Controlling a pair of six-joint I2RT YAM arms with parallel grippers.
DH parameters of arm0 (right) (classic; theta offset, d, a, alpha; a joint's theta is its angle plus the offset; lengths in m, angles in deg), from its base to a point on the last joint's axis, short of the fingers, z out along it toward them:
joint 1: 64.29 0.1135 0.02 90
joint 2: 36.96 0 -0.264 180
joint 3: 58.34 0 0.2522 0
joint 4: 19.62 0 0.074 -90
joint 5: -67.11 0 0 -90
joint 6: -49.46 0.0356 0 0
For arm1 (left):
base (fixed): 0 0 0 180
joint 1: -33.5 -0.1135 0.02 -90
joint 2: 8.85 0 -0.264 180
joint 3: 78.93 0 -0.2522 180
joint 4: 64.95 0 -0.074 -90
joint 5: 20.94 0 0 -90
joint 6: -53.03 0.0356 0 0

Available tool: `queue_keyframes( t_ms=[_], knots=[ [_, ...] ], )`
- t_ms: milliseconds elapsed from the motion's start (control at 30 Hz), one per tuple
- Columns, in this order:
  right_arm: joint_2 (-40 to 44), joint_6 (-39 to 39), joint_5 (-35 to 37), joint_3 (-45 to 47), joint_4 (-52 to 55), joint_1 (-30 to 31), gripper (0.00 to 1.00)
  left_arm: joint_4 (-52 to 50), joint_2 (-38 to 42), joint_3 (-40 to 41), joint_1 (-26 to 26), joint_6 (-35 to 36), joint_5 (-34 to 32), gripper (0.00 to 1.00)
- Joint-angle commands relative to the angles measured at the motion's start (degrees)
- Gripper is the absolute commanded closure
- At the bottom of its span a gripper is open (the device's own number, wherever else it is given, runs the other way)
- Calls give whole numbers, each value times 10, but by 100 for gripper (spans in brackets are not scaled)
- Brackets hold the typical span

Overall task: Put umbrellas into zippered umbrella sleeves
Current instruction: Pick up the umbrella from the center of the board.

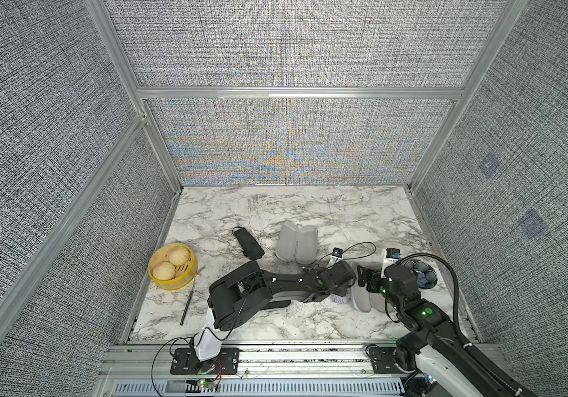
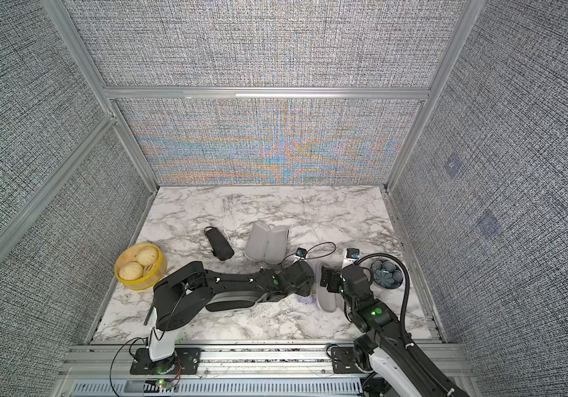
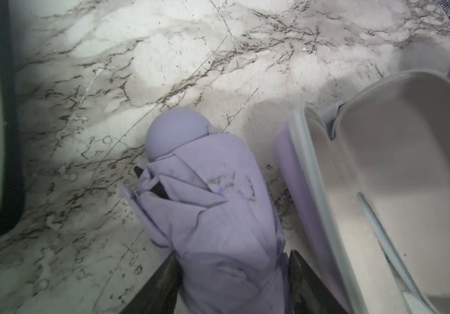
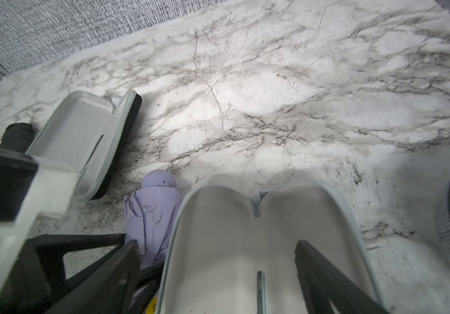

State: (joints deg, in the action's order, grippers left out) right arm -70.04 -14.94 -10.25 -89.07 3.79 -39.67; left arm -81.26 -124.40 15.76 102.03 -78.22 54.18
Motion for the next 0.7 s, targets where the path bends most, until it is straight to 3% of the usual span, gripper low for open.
queue_keyframes(
  t_ms=[0,167,267,400,500,567,667],
  knots=[
    [31,6,6,12,-3,0,9,-28,-9,0,0,-5,4,38],
    [-6,18,-6,5,4,-1,9,-83,-46,-36,0,-14,4,23],
    [-36,25,-14,11,-23,-2,9,-70,-50,-28,0,-16,15,21],
    [-49,29,-32,10,-31,-2,11,-79,-37,-23,0,-11,13,35],
    [-66,32,-28,3,-26,-2,11,-92,-17,-28,-1,1,10,38],
    [-94,33,-20,0,-18,-3,11,-91,9,-21,-1,8,3,49],
    [-126,39,-36,-9,-20,-10,13,-91,66,5,-2,2,-25,53]
  ],
)
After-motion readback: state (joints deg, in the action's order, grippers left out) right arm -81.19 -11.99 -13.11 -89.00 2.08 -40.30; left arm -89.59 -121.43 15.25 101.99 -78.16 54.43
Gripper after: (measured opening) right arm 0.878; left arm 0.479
